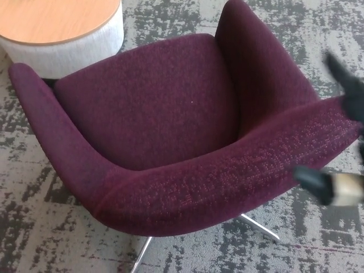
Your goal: The robot walks towards a chair and uses its right hand to push it from the side in an anticlockwise direction to rotate it
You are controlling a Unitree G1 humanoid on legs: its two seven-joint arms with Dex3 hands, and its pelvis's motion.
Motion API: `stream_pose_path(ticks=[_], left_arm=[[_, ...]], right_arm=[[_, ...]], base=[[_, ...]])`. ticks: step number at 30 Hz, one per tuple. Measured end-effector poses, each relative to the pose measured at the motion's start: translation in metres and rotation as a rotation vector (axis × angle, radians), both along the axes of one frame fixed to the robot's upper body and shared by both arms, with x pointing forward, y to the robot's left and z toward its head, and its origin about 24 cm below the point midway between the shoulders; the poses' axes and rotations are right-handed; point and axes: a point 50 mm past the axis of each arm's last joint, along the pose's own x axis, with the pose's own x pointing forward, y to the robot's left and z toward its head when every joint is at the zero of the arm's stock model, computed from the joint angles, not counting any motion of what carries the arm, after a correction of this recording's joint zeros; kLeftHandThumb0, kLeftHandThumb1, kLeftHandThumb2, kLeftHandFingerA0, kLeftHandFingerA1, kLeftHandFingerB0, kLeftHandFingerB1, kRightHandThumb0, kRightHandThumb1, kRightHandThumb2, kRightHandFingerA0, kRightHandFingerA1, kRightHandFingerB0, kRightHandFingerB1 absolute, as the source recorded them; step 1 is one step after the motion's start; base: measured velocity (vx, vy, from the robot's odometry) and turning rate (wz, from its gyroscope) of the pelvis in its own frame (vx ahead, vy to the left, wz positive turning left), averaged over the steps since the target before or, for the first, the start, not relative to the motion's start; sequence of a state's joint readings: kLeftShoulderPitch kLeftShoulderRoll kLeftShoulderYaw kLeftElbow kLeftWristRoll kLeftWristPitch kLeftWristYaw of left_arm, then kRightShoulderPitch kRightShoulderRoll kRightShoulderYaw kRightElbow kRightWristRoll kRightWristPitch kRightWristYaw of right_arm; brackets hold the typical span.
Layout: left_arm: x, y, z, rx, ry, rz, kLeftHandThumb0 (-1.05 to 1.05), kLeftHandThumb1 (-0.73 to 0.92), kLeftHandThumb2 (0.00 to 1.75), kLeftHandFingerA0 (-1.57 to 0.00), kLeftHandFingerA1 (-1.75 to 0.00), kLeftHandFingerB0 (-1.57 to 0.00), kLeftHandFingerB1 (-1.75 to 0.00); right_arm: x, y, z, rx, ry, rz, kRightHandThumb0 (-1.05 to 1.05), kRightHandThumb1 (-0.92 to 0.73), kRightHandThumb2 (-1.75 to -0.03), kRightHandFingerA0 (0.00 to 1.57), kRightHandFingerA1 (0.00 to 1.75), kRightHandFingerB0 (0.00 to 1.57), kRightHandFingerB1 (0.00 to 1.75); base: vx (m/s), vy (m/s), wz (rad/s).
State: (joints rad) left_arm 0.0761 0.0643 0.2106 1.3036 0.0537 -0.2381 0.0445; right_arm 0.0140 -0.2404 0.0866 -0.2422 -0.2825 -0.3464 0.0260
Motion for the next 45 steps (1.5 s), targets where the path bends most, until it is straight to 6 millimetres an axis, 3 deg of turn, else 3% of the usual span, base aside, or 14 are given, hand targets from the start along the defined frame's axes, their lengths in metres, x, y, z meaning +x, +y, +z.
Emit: stream_pose_path(ticks=[6, 7, 9, 13, 16, 17, 19, 20, 28, 32, 34, 35, 37, 45], left_arm=[[0.003, 0.000, 0.000, -0.004, -0.010, 0.007, -0.98, 0.24, 1.33, -0.23, -1.14, -0.25, -1.13], [0.004, 0.000, 0.001, -0.005, -0.012, 0.007, -1.05, 0.22, 1.36, -0.12, -1.17, -0.22, -1.19], [0.004, 0.000, 0.001, -0.006, -0.013, 0.010, -1.05, 0.19, 1.25, -0.30, -1.63, -0.15, -1.50], [0.004, -0.001, 0.000, -0.007, -0.012, 0.000, -1.05, 0.22, 1.20, -0.03, -1.57, -0.13, -1.67], [0.005, -0.002, 0.000, -0.010, -0.014, 0.003, -1.05, 0.17, 1.33, -0.02, -1.15, -0.26, -1.27], [0.005, -0.002, 0.000, -0.012, -0.016, 0.006, -1.05, 0.16, 1.27, -0.15, -1.67, -0.16, -1.61], [0.006, -0.003, 0.000, -0.014, -0.018, 0.009, -1.05, 0.17, 1.25, -0.08, -1.62, -0.14, -1.62], [0.006, -0.003, 0.000, -0.016, -0.019, 0.009, -1.05, 0.15, 1.25, -0.05, -1.57, -0.15, -1.65], [0.008, -0.006, 0.000, -0.031, -0.027, 0.008, -1.05, 0.13, 1.28, -0.13, -1.67, -0.14, -1.65], [0.010, -0.005, 0.000, -0.047, -0.046, 0.042, -1.05, 0.20, 1.32, -0.15, -1.19, -0.28, -1.26], [0.013, -0.005, 0.001, -0.050, -0.053, 0.046, -1.05, 0.17, 1.27, -0.19, -1.64, -0.16, -1.64], [0.014, -0.005, 0.001, -0.050, -0.055, 0.044, -0.98, 0.18, 1.30, -0.19, -1.17, -0.32, -1.23], [0.017, -0.006, 0.001, -0.052, -0.061, 0.041, -1.05, 0.12, 1.30, -0.12, -1.15, -0.20, -1.18], [0.019, -0.009, 0.001, -0.059, -0.067, 0.040, -1.05, 0.21, 1.28, -0.31, -1.74, -0.19, -1.63]], right_arm=[[0.009, 0.054, 0.002, -0.079, -0.010, 0.173, -0.90, -0.54, -0.96, 0.02, 0.54, 0.05, 0.50], [0.011, 0.065, 0.002, -0.102, -0.009, 0.206, -0.92, -0.67, -0.62, 0.00, 0.63, 0.03, 0.53], [0.015, 0.081, 0.000, -0.136, -0.006, 0.248, -0.92, -0.67, -0.64, 0.00, 0.60, 0.00, 0.53], [0.023, 0.111, -0.002, -0.245, -0.009, 0.325, -0.89, -0.51, -0.93, 0.00, 0.58, 0.04, 0.55], [0.030, 0.131, -0.004, -0.346, -0.011, 0.366, -0.88, -0.51, -0.93, 0.00, 0.57, 0.02, 0.54], [0.031, 0.135, -0.005, -0.374, -0.010, 0.373, -0.92, -0.68, -0.64, 0.00, 0.70, 0.01, 0.61], [0.035, 0.143, -0.008, -0.438, -0.007, 0.383, -0.96, -0.59, -0.96, 0.00, 0.50, 0.02, 0.50], [0.038, 0.148, -0.011, -0.488, 0.000, 0.385, -0.91, -0.67, -0.62, 0.00, 0.61, 0.00, 0.57], [0.048, 0.155, -0.046, -0.761, 0.099, 0.341, -0.99, -0.60, -0.99, 0.00, 0.35, 0.05, 0.38], [0.042, 0.148, -0.070, -0.860, 0.175, 0.294, -0.93, -0.71, -0.62, 0.00, 0.38, 0.00, 0.42], [0.036, 0.146, -0.080, -0.893, 0.210, 0.277, -1.02, -0.64, -1.04, 0.00, 0.34, 0.06, 0.26], [0.034, 0.145, -0.084, -0.905, 0.223, 0.268, -1.05, -0.66, -1.06, 0.00, 0.29, 0.08, 0.17], [0.030, 0.146, -0.089, -0.926, 0.246, 0.255, -1.02, -0.63, -1.06, 0.00, 0.33, 0.04, 0.18], [0.021, 0.155, -0.097, -0.990, 0.312, 0.205, -1.05, -0.61, -1.09, 0.00, 0.40, 0.00, 0.18]], base=[[0.00, 0.000, 0.00], [0.00, 0.000, 0.00], [0.00, 0.000, 0.00], [0.00, 0.000, 0.00], [0.00, 0.000, 0.00], [0.00, 0.000, 0.00], [0.00, 0.000, 0.00], [0.00, 0.000, 0.00], [0.00, 0.000, 0.00], [0.00, 0.000, 0.00], [0.00, 0.000, 0.00], [0.00, 0.000, 0.00], [0.00, 0.000, 0.00], [0.00, 0.000, 0.00]])
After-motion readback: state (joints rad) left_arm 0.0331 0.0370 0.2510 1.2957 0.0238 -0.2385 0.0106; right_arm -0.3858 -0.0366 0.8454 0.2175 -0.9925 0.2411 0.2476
